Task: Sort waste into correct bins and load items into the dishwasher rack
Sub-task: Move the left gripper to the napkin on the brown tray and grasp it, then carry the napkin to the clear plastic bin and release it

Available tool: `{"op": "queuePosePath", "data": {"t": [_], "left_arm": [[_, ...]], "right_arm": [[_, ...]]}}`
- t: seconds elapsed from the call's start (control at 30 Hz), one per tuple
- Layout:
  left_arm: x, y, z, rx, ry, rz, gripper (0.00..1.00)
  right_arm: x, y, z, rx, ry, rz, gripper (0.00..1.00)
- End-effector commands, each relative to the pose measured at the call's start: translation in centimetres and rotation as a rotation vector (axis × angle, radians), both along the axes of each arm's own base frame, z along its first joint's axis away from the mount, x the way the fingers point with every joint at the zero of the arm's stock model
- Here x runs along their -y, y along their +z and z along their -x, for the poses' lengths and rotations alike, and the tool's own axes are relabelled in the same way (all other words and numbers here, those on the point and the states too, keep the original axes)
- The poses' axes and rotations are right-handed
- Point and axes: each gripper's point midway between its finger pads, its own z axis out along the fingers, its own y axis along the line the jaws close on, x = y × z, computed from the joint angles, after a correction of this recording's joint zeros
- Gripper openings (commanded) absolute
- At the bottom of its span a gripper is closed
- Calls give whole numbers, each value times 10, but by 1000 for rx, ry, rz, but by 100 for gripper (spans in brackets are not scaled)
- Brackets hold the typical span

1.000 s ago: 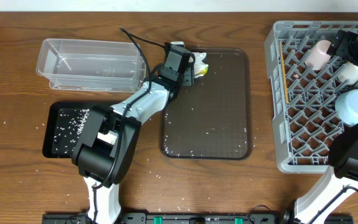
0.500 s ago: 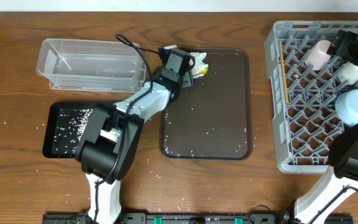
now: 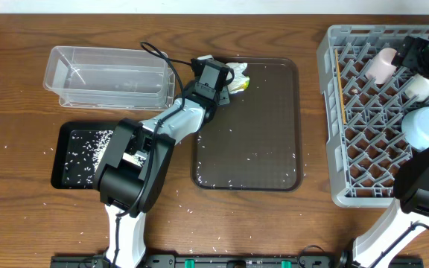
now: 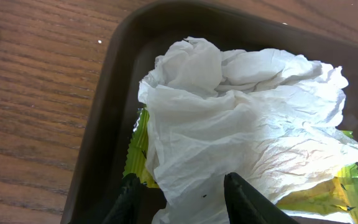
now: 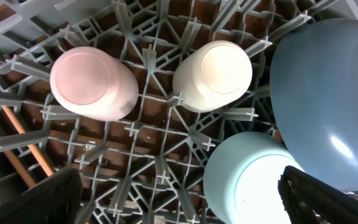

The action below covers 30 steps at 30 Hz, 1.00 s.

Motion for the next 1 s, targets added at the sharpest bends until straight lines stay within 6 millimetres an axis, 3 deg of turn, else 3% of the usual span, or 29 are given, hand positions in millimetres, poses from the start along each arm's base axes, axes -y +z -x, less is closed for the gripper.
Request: {"op": "queuePosePath", "data": {"t": [0.0, 0.13, 0.4, 0.47, 0.57, 0.8, 0.97], "left_arm": [[-5, 13, -3, 30, -4, -22, 47], [-5, 11, -2, 23, -4, -25, 40], [-6, 9, 1, 10, -15, -41, 9], [-6, 16, 0, 24, -26, -44, 6], [-5, 38, -2, 63, -29, -31, 6], [-8, 118, 3, 185, -23, 25, 6], [-19, 150, 12, 222, 3, 16, 6]], "right_arm": [[0, -1, -1, 2, -10, -4, 99], [0, -1, -1, 2, -10, -4, 99], [0, -1, -1, 2, -10, -4, 99], [0, -1, -1, 3, -10, -4, 99], [0, -1, -1, 3, -10, -4, 99], [0, -1, -1, 2, -10, -4, 99], [0, -1, -1, 2, -10, -4, 99]]}}
